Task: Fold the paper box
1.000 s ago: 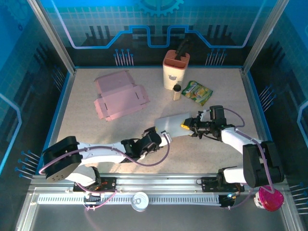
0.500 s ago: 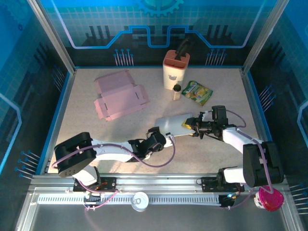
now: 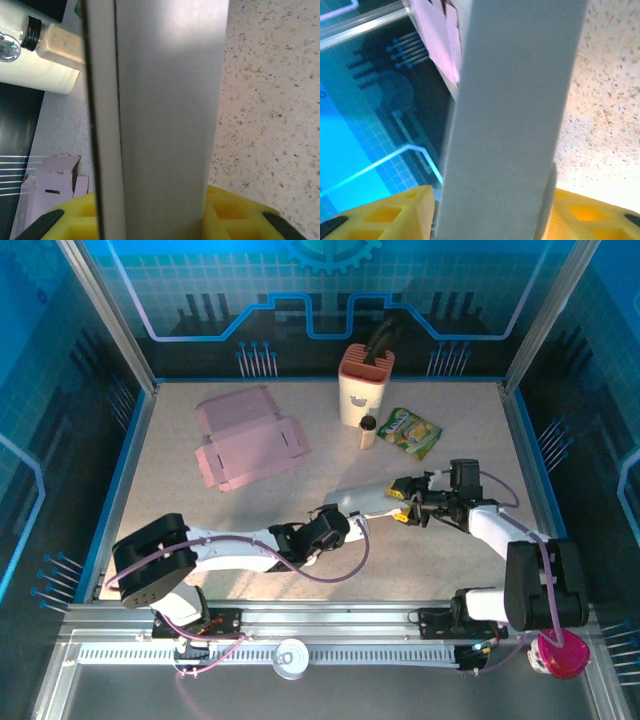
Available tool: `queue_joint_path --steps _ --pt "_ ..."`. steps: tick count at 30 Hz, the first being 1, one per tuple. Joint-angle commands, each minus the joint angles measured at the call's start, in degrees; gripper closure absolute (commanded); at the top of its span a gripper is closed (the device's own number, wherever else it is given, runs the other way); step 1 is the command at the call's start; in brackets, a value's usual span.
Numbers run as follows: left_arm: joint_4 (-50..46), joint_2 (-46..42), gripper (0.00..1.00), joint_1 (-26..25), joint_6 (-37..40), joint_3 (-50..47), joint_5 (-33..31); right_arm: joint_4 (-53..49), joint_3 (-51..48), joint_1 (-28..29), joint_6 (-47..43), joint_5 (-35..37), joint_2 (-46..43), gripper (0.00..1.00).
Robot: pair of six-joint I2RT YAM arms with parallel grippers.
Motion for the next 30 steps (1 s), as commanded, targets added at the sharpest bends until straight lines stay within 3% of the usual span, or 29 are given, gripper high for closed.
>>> queue_joint_path --steps 1,5,12,16,20,25,30 --pt "-12.12 -3.39 0.73 0.20 -4.97 3.53 5.00 -3.36 1.08 -3.46 -2.13 -0.86 -5.26 0.35" --pt "-26.26 -4.55 0.74 0.23 -11.44 8.74 10.80 -12.40 3.66 -6.93 -7.28 3.03 -12.47 0.25" --pt "-46.55 -2.95 0.73 2.84 -22.80 17.53 23.13 -22.90 1.57 -6.65 -10.49 18.88 -29.57 0.28" --pt "-50.95 -1.11 0.72 4.87 -25.49 20.40 26.44 -24.76 -3.08 0.39 -5.25 30.16 -40.40 0.33" --pt "-54.89 1.40 0.73 7.47 -24.68 23.15 31.01 -23.84 -6.19 11.41 0.99 41.26 -44.71 0.33" --pt "-60.34 5.38 0.72 8.96 -22.57 29.11 32.89 -17.06 -7.42 24.98 6.94 51.94 -41.46 0.33" --pt "-65.55 9.95 0.69 10.52 -20.74 35.94 34.28 -10.61 -6.73 30.87 10.17 55.17 -34.51 0.32"
